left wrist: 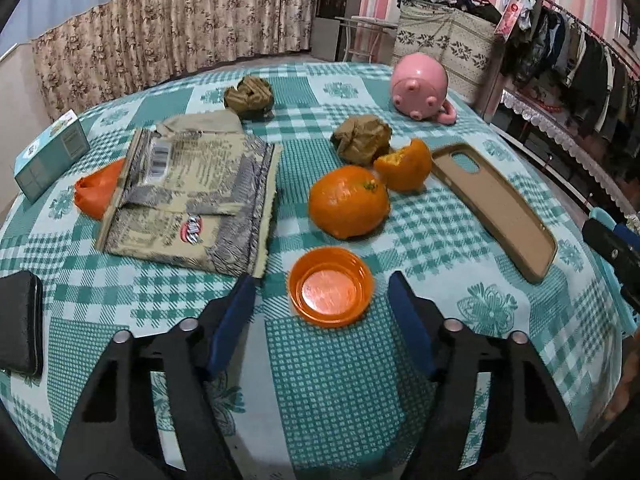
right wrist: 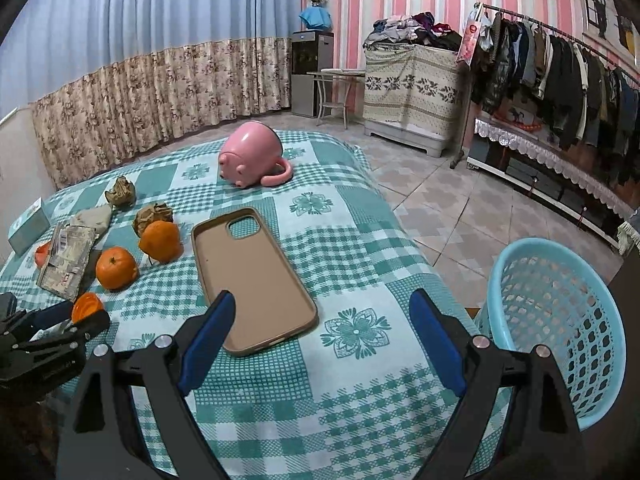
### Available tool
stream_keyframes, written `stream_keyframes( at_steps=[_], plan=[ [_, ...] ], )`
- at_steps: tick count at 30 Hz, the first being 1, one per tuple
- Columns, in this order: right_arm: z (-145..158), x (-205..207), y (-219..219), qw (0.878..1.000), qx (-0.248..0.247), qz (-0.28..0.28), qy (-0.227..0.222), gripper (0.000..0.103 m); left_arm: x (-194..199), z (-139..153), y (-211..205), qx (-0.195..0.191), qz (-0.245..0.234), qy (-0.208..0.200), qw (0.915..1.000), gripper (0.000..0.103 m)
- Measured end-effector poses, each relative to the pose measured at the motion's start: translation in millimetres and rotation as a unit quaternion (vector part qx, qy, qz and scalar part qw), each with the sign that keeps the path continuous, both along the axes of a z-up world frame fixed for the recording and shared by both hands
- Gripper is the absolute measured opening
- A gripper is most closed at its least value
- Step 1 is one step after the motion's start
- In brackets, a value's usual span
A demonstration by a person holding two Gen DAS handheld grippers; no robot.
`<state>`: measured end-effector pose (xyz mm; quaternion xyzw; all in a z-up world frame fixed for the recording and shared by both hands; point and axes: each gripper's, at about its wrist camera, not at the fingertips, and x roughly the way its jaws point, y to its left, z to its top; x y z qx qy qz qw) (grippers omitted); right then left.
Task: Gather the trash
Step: 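Grasp the orange plastic lid with the left tool while the right tool grasps a mandarin orange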
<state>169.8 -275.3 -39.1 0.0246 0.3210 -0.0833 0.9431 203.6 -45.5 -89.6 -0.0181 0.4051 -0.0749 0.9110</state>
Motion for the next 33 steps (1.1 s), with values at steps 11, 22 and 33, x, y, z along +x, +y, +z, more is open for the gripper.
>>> stream_keyframes(
  at_steps=[11,22,33],
  plan=[
    [-9.1,5.5,24.9,0.999,-0.005,0.038,0.011,0.087,-23.7,19.6,34.3,-0.004,-0.005,-0.034,0.9994,0.039],
    [-7.7,10.7,68.6,0.994,0.023,0.108,-0.019,0.087,-6.5,35.0,131.1,0.052,0.128,-0.118,0.9833,0.040],
    [-23.1,51.4,130.2,0.981,0.036,0.190,0.013,0.086,10.3,27.9,189.5,0.022,0.209,-0.114,0.9710,0.040]
  ],
)
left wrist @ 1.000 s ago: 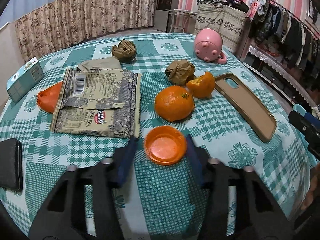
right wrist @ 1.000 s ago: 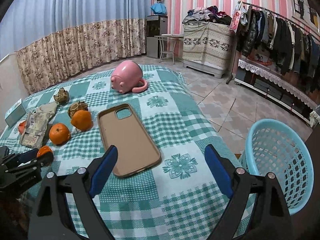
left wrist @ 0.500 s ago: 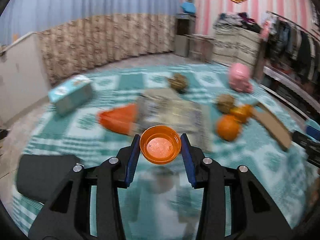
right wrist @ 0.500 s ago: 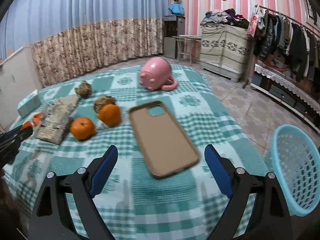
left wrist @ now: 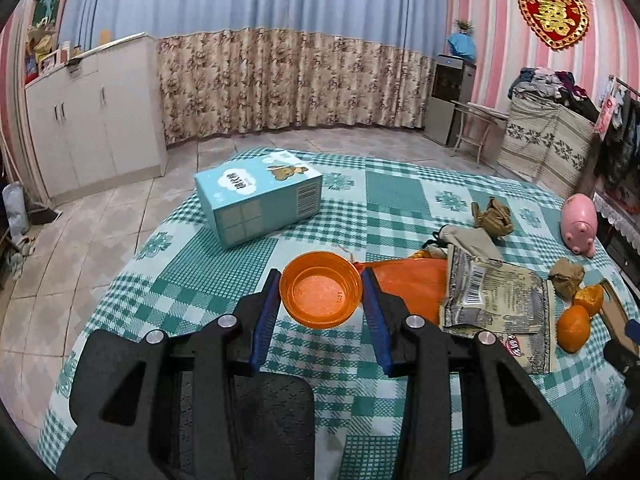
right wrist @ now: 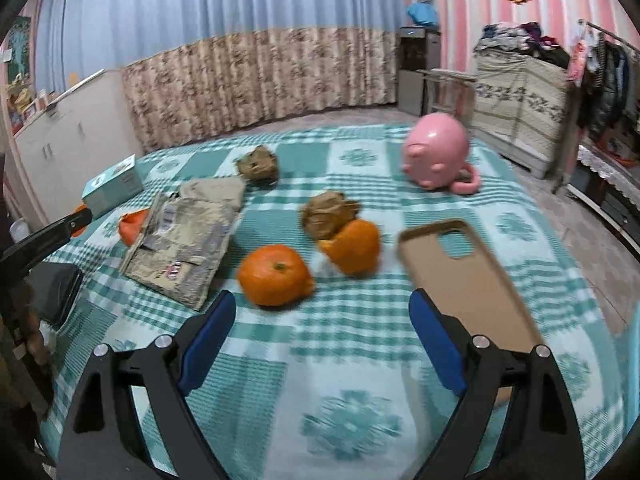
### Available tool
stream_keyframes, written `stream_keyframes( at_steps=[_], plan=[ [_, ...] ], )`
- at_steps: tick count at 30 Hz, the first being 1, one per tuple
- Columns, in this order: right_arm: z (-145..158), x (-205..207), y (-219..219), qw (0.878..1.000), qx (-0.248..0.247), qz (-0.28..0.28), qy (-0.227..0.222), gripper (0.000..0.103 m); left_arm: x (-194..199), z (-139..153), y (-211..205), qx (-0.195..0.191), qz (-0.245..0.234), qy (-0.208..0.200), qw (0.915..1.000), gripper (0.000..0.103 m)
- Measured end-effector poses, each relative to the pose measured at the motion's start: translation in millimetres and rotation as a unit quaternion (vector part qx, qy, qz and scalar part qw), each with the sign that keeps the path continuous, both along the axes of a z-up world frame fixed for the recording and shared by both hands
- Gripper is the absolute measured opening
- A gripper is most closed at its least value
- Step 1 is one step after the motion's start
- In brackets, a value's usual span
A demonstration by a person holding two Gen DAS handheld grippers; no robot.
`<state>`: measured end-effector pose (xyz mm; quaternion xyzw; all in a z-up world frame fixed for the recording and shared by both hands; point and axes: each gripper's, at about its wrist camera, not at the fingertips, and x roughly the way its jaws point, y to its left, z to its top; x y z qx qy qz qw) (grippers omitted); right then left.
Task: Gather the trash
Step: 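Grasp the orange plastic lid with the left tool while the right tool grasps a mandarin orange, then carry lid and orange over the blue basket and open both tools to drop them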
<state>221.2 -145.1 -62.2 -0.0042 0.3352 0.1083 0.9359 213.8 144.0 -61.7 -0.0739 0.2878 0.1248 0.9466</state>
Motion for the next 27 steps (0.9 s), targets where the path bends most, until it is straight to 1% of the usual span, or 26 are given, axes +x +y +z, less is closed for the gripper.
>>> stream_keyframes(
  at_steps=[2,3,5,8,10,12,16,20,23,27],
  plan=[
    [-3.6,7.0,10.0,1.000,0.004,0.011,0.011,0.084,0.1,-2.0,-0.4,0.003,0.004,0.001,1.0000,0.040],
    [-5.0,9.8,12.0,1.000,0.005,0.015,0.015,0.078,0.7,-3.1,-1.0,0.006,0.006,0.003,1.0000,0.040],
    [-9.2,17.4,20.1,0.999,0.002,0.026,0.028,0.070,0.6,-4.3,-2.2,0.007,0.007,0.004,0.9999,0.040],
    [-13.2,26.9,26.3,0.999,-0.005,0.029,0.038,0.068,1.4,-6.3,-2.1,0.006,0.008,0.008,0.9999,0.040],
    [-13.4,32.4,27.7,0.999,0.003,0.031,0.041,0.061,3.1,-7.6,-3.3,0.006,0.006,0.011,0.9999,0.040],
    [-14.0,35.2,28.7,0.998,0.009,0.038,0.043,0.047,3.4,-7.9,-3.3,0.007,0.006,0.011,0.9999,0.040],
    [-14.0,34.2,27.5,0.998,0.016,0.044,0.044,0.035,5.1,-9.2,-4.0,0.008,0.007,0.015,0.9998,0.040],
    [1.3,19.3,13.9,0.998,0.032,0.036,0.026,0.034,5.0,-8.7,-6.7,0.015,0.005,0.013,0.9998,0.040],
    [15.9,0.0,1.8,0.999,0.022,0.026,0.007,0.034,0.8,-4.0,-15.2,0.029,-0.005,0.010,0.9995,0.040],
    [40.8,-27.1,-23.9,1.000,0.017,-0.006,-0.022,0.034,-11.2,7.1,-34.0,0.023,-0.032,0.005,0.9992,0.040]
  ],
)
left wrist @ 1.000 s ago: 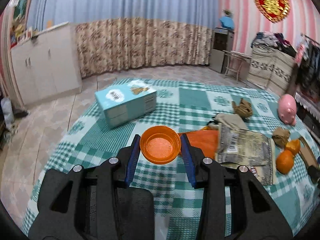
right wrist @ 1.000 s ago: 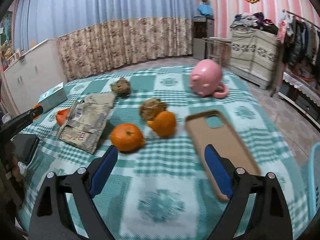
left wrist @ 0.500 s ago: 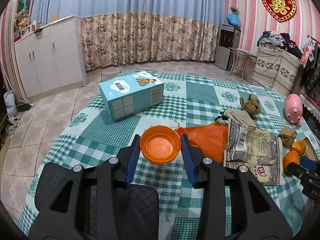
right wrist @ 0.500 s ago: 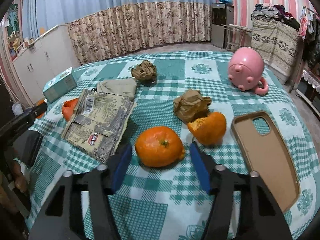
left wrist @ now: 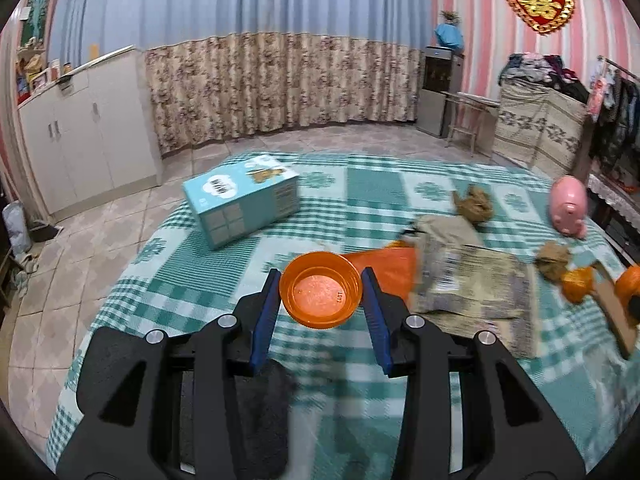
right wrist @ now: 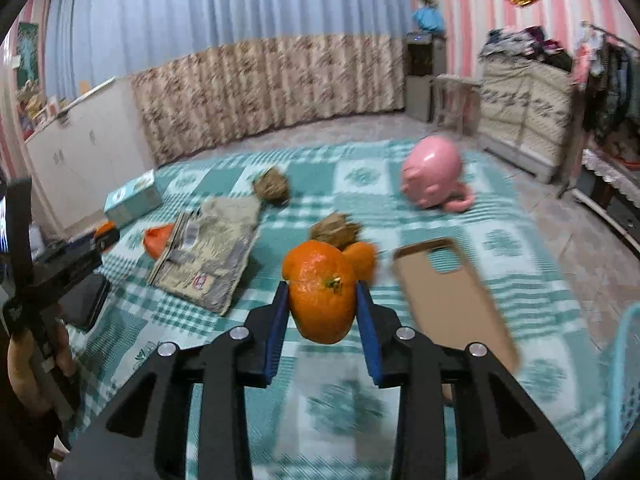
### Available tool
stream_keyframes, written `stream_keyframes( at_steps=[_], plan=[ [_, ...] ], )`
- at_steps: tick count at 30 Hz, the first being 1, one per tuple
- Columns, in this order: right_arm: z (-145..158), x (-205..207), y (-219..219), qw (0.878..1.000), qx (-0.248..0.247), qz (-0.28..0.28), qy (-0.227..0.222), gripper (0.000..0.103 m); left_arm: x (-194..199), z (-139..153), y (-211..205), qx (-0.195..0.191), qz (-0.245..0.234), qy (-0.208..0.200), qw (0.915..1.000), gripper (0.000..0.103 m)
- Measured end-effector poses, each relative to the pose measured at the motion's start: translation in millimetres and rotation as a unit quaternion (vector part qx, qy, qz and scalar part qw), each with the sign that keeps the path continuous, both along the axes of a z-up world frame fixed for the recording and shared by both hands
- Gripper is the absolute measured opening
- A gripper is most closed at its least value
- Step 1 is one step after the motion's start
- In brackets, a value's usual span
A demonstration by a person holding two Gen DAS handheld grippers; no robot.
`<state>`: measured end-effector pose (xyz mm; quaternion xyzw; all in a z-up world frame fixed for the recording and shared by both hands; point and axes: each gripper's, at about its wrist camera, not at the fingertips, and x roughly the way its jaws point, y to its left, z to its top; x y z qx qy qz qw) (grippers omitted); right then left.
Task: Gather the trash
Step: 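Carry lid and orange over the blue basket and open both tools to drop them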
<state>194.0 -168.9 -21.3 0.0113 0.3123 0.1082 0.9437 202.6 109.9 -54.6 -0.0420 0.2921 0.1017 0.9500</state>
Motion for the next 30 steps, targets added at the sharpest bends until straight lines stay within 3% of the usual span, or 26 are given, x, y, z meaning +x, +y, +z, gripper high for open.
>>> stream_keyframes(
  at_steps=[5,11,14,19,30],
  plan=[
    [27.7,-32.7,-49.9,0.997,0.017,-0.069,-0.027,0.034,-18.4,23.5,-38.1,0.001,-0.049,-0.019,0.9986,0.040],
    [40.2,-71.7,-116.9,0.985,0.000,-0.170,-0.038,0.034,-39.5,53.8,-96.6,-0.013,-0.121,-0.050,0.9914,0.040],
    [41.6,-90.7,-154.6,0.978,0.026,-0.205,-0.041,0.034,-43.8,62.2,-130.3,-0.022,-0.159,-0.054,0.9856,0.040],
    [42.8,-109.7,-200.5,0.966,0.027,-0.253,-0.054,0.034,-45.1,70.4,-186.7,-0.035,-0.220,-0.049,0.9736,0.040],
    [35.3,-116.0,-292.5,0.934,0.062,-0.347,-0.053,0.034,-29.1,77.3,-314.2,-0.019,-0.326,-0.044,0.9440,0.040]
  ],
)
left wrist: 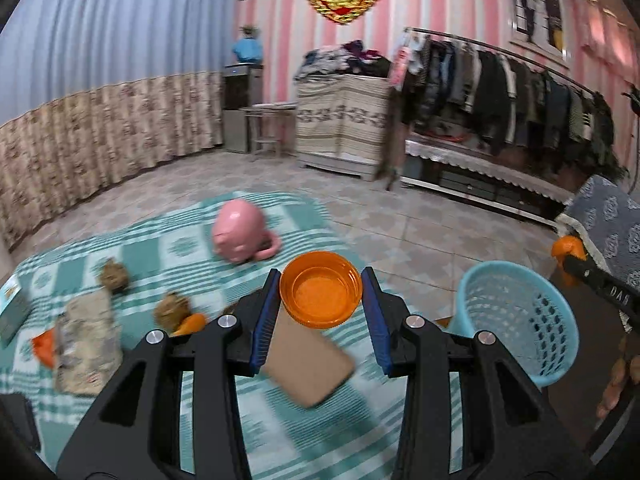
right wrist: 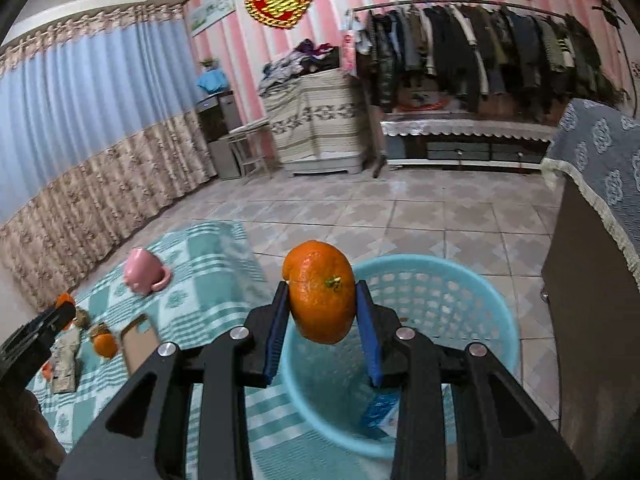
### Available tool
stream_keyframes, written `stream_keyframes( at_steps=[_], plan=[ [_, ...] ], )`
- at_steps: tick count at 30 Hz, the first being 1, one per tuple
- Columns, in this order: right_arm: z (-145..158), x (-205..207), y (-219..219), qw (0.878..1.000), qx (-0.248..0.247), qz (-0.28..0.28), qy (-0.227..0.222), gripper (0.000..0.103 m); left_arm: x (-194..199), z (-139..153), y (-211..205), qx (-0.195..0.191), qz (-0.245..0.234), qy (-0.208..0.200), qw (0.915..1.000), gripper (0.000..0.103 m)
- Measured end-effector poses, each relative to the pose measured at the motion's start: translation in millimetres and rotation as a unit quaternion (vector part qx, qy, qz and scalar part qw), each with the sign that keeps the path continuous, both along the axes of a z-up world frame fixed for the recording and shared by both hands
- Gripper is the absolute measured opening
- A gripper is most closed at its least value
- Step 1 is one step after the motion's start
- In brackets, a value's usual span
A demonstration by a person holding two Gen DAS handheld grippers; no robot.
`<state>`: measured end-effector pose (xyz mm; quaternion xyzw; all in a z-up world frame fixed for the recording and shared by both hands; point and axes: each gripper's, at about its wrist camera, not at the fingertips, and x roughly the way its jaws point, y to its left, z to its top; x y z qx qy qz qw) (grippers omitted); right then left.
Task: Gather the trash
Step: 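Carry lid and orange over the blue basket and open both tools to drop them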
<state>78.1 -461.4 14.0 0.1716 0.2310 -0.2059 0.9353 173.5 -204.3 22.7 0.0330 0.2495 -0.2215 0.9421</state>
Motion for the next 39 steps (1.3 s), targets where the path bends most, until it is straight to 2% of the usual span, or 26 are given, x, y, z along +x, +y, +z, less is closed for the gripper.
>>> stream_keyframes(
  at_steps=[8,11,14,19,24,32,34,35,36,39],
  plan=[
    [-18.4,-0.6,-38.5,0.999,0.010,-0.042,0.027,0.034,7.8,-7.6,-75.2,0.026,-0.063,-0.001,0.9976,0.040],
    [-26.1,-7.2,-46.3,0.998,0.023,-0.056,0.035,0.034,11.4,-12.8,-101.5,0.032,-0.097,0.016,0.9946,0.040],
    [-37.3,-10.1,-52.6,0.996,0.030,-0.064,0.052,0.034,8.6,-20.8,-127.8,0.049,-0.122,0.015,0.9912,0.040],
    [-50.8,-16.7,-66.3,0.992,0.050,-0.088,0.071,0.034,15.9,-38.3,-160.0,0.039,-0.159,0.055,0.9849,0.040],
    [-58.9,-24.9,-75.5,0.990,0.059,-0.101,0.079,0.034,16.3,-61.1,-195.1,0.063,-0.185,0.059,0.9789,0.040],
    [-79.0,-20.0,-87.5,0.987,0.087,-0.102,0.094,0.034,17.3,-76.6,-219.3,0.078,-0.199,0.063,0.9747,0.040],
    [-78.9,-21.1,-88.3,0.986,0.090,-0.105,0.092,0.034,17.8,-78.2,-221.5,0.079,-0.205,0.072,0.9729,0.053],
    [-78.9,-21.0,-88.6,0.986,0.091,-0.105,0.090,0.034,17.6,-78.3,-221.2,0.079,-0.205,0.073,0.9729,0.065],
    [-78.5,-21.1,-88.3,0.986,0.090,-0.106,0.090,0.034,17.3,-77.6,-219.6,0.079,-0.202,0.069,0.9737,0.070],
    [-78.0,-19.2,-86.6,0.987,0.089,-0.103,0.091,0.034,15.6,-73.9,-216.2,0.084,-0.199,0.056,0.9748,0.071]
  ],
)
